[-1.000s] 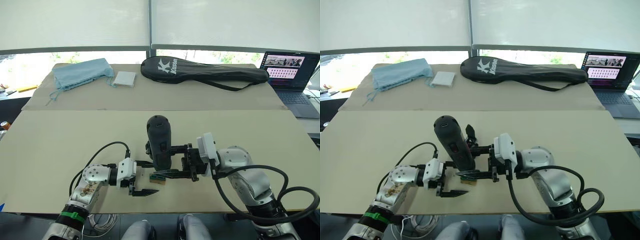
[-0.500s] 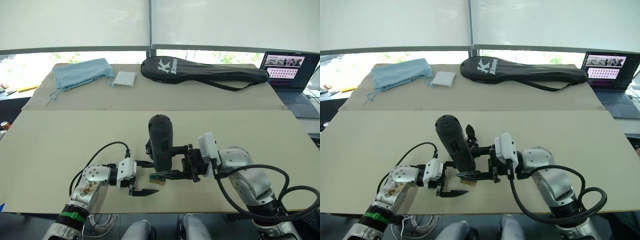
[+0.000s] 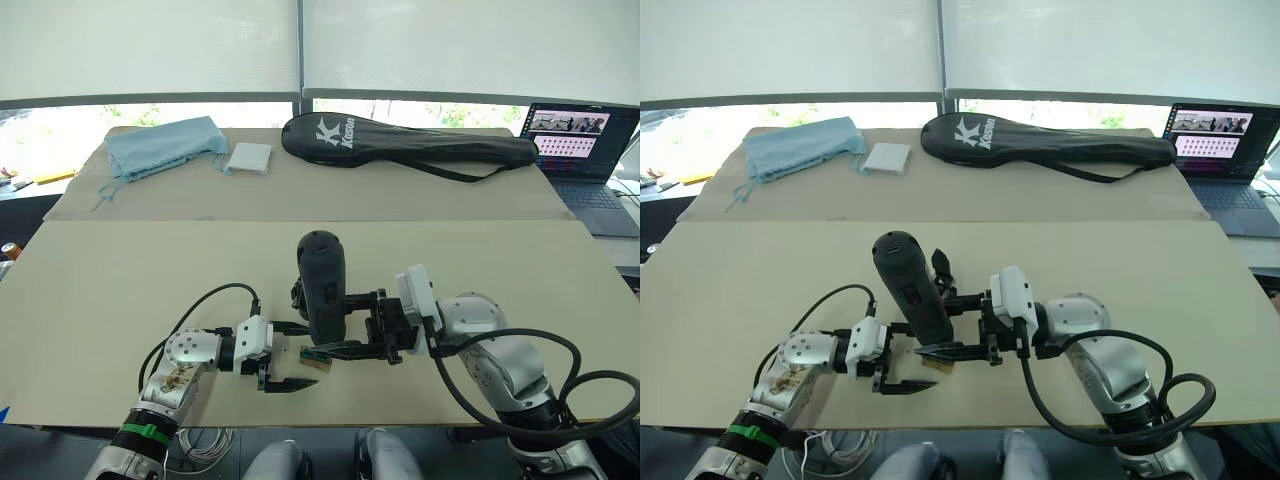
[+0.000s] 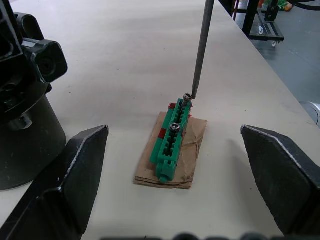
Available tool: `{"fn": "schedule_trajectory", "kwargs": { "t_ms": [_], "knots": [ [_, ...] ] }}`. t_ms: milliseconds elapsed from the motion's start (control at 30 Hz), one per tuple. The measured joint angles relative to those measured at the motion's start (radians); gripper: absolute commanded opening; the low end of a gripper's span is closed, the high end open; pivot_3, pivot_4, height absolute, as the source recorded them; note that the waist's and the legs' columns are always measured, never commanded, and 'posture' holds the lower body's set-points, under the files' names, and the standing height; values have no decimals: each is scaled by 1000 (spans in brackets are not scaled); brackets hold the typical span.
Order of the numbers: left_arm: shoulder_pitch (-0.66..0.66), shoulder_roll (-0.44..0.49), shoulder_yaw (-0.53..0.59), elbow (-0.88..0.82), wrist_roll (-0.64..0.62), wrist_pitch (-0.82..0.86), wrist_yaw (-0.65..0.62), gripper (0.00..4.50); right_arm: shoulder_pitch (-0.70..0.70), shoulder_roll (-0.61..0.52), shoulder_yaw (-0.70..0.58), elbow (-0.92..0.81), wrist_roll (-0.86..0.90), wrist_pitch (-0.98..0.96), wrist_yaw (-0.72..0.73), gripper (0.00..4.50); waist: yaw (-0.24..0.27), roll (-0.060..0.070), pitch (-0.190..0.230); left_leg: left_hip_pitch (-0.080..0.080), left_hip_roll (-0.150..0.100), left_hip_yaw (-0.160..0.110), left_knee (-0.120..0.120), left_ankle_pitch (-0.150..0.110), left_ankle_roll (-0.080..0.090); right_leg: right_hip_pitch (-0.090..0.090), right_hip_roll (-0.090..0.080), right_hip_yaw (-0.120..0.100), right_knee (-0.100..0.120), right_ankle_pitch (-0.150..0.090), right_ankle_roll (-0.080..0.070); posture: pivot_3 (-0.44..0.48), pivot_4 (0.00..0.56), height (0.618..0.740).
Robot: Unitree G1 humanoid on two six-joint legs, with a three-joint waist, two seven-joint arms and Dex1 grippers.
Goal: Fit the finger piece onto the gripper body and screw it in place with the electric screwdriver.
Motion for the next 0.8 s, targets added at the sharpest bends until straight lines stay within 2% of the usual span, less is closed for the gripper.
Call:
{"fn": "schedule_trajectory", "kwargs": {
  "t_ms": [800],
  "knots": [
    [0,0,0,-4,0,3,5,4500,-11,-15,1,0,2,25,24,1936,0,0,0,0,0,0,0,0,0,0,0,0,0,0,0,0,150,740]
  ]
}}
